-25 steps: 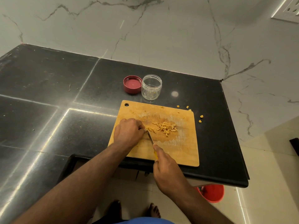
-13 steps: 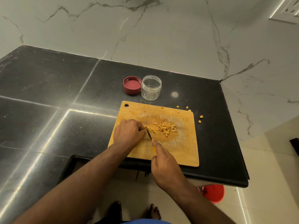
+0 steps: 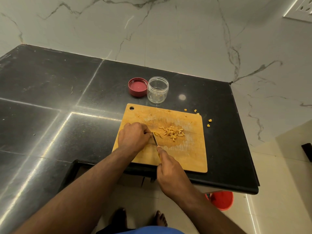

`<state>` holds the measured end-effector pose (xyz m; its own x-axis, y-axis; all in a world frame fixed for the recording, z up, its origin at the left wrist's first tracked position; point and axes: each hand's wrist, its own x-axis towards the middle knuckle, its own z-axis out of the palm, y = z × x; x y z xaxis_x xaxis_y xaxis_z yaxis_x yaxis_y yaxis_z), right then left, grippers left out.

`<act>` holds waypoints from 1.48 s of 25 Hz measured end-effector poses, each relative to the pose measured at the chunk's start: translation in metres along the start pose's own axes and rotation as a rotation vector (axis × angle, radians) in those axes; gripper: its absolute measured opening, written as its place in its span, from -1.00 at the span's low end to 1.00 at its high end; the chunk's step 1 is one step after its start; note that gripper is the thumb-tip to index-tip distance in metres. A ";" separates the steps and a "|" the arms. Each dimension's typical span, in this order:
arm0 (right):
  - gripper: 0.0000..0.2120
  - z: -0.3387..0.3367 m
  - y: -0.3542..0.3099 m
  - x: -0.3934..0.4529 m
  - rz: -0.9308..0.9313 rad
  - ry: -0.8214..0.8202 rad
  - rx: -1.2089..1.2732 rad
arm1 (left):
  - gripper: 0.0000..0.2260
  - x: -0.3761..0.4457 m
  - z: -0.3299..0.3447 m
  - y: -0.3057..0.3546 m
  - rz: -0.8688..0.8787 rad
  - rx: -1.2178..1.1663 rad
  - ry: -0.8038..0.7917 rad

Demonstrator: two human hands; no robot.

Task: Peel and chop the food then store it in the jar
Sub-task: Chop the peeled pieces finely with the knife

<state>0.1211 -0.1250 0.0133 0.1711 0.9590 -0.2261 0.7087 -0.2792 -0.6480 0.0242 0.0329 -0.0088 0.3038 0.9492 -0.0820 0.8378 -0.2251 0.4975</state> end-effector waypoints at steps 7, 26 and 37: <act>-0.51 -0.002 0.009 -0.011 0.007 0.035 0.061 | -0.91 0.004 -0.003 -0.006 0.050 -0.004 -0.061; -0.52 -0.016 0.019 -0.031 0.058 0.076 0.072 | -0.90 -0.003 -0.007 0.000 0.033 0.030 -0.069; -0.57 -0.019 0.017 -0.015 0.247 0.106 0.714 | -0.77 -0.021 -0.016 0.004 0.199 -0.086 -0.047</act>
<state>0.1440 -0.1438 0.0195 0.3577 0.8539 -0.3780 0.0329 -0.4160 -0.9088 0.0143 0.0154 0.0086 0.4816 0.8763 -0.0145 0.7182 -0.3851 0.5796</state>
